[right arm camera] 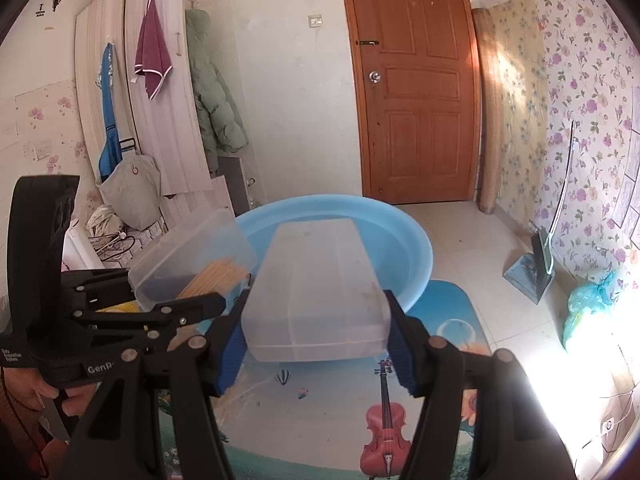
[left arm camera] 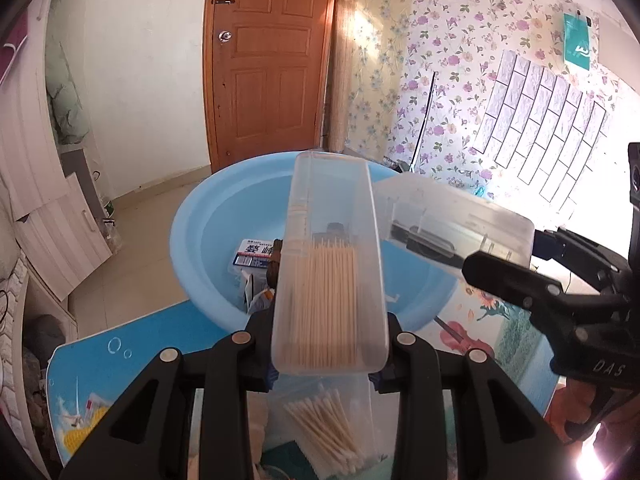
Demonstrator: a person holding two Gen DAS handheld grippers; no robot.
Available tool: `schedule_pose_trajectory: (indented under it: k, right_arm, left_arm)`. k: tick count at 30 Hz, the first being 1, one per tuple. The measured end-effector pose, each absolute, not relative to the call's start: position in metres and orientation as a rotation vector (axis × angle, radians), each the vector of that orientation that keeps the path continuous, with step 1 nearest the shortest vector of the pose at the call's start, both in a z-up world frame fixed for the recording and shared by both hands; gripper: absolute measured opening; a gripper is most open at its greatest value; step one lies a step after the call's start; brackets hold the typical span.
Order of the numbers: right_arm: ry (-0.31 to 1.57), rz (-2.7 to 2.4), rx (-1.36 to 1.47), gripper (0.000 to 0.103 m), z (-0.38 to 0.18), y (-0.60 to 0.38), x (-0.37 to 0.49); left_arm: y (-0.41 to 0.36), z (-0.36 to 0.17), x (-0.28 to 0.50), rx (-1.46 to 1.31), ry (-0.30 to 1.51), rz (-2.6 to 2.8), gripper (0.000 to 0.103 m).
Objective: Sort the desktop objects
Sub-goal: 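Carry the toothpick box in the left tool while the right tool carries the clear box to the basin, then open both tools over the basin to drop the two boxes in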
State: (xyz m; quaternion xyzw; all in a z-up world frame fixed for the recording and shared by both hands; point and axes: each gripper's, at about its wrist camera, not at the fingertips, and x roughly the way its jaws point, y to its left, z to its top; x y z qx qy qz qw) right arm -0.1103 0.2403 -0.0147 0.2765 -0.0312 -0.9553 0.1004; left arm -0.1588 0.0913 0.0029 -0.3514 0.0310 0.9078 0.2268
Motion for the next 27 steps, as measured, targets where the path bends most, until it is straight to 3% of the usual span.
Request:
schedule_pose_trajectory:
  k: [4,8,16,19,27]
  right_arm:
    - [-0.100,-2.821,0.872,0.060,-0.024,0.243,-0.129]
    - [-0.135,-2.806,0.930,0.060,-0.033,0.246,-0.144]
    - [-0.105,-2.819,0.963,0.061,-0.038,0.235,-0.150]
    - [-0.082,-2.810,0.988,0.061,-0.038,0.226,-0.157]
    - [-0.109,-2.802,1.027,0.066,-0.038,0.208,-0.144]
  left_arm:
    - [0.101,-0.001,-0.190,-0.993,0.097,2.487,0.032]
    - [0.102,-0.007,-0.197,-0.996,0.107,2.524,0.049]
    - [0.081,-0.008,-0.165,-0.949,0.116,2.545,0.057]
    - [0.074,-0.002,-0.150,-0.947,0.138,2.572,0.070]
    - [0.046,-0.003,-0.103,-0.982,0.104,2.584,0.085]
